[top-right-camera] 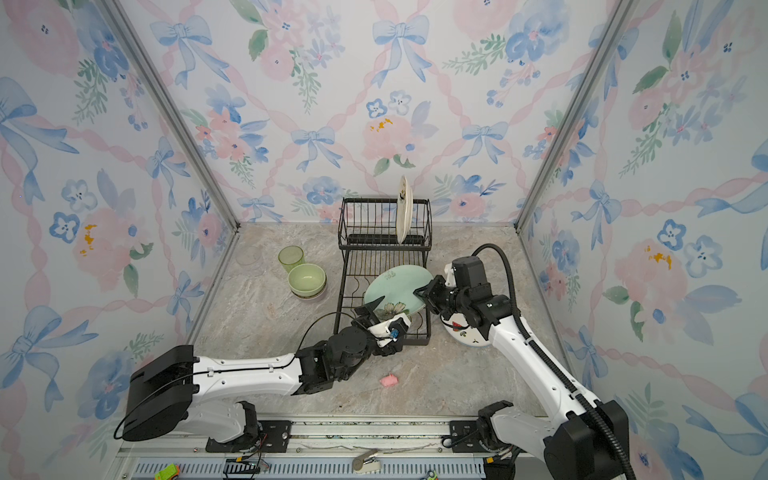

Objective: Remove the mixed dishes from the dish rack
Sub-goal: 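Close the right gripper on the plate rim and open the left gripper, then carry the plate onto the watermelon-print plate with the right gripper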

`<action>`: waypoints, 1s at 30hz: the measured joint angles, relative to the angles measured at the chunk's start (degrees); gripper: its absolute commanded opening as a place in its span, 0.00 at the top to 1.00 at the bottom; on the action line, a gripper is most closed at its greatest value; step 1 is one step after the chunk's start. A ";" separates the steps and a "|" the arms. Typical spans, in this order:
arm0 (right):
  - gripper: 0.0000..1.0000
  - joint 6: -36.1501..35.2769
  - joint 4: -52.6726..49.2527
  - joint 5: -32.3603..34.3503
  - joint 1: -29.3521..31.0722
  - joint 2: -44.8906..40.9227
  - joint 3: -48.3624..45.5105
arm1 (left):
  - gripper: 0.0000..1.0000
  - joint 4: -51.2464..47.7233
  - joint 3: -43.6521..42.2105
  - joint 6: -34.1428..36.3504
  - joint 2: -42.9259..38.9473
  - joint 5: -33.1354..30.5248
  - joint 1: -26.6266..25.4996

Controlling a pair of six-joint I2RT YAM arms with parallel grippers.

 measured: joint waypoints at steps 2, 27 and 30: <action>1.00 -0.02 -0.02 0.02 -0.02 0.00 0.00 | 0.02 0.15 0.00 0.00 0.00 -0.02 0.00; 1.00 -3.50 -3.30 -0.17 -11.41 -8.74 -6.73 | 0.02 0.66 -3.50 -7.82 -9.66 6.08 0.00; 1.00 -3.87 -4.22 -0.24 -12.00 -9.77 -7.52 | 0.02 0.63 -3.82 -8.44 -9.62 6.32 0.00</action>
